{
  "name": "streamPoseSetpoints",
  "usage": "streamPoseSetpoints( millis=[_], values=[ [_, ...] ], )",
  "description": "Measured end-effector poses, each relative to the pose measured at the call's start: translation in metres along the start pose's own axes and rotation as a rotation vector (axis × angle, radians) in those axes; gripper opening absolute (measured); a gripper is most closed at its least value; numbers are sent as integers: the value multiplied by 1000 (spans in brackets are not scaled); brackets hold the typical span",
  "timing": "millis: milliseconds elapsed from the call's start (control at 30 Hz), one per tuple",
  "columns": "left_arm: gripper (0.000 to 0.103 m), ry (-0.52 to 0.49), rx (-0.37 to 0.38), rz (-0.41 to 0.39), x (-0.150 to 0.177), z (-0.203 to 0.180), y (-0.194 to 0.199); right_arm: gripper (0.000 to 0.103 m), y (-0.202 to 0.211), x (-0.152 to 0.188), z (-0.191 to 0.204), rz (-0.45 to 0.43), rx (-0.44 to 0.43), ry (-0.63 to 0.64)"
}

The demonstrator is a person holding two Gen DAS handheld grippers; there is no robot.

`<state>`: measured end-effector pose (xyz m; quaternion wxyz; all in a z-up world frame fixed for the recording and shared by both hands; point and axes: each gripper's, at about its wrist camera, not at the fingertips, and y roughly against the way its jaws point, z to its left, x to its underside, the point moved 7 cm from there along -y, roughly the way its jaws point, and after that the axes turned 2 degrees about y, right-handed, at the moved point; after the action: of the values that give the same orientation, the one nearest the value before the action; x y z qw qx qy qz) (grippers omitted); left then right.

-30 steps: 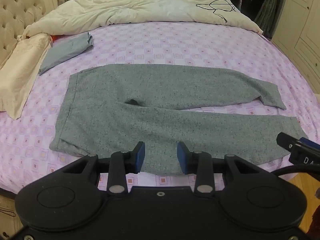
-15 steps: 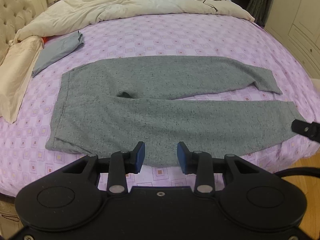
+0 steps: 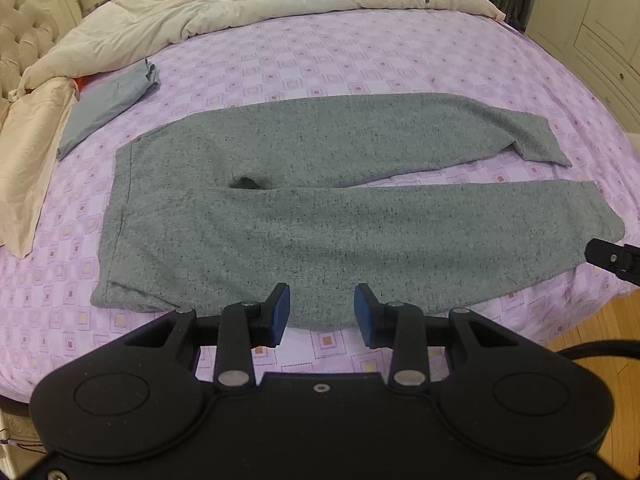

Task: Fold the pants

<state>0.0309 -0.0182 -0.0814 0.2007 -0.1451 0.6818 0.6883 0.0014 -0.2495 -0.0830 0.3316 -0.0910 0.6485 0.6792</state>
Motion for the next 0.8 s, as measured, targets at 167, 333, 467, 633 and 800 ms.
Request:
streamPoseSetpoints(
  millis=[167, 333, 467, 633, 800],
  values=[
    [45, 0, 0, 12, -8, 8, -11, 55, -9, -5, 14, 3, 0, 34],
    [45, 8, 6, 30, -17, 21, -23, 54, -18, -9, 32, 13, 3, 56],
    [45, 3, 6, 40, -25, 33, -31, 53, -26, -10, 47, 26, 4, 73],
    [45, 6, 6, 56, -32, 48, -41, 50, -33, -10, 69, 38, -1, 89],
    [45, 3, 8, 63, -38, 57, -46, 50, -37, -11, 82, 39, -2, 94]
  ],
)
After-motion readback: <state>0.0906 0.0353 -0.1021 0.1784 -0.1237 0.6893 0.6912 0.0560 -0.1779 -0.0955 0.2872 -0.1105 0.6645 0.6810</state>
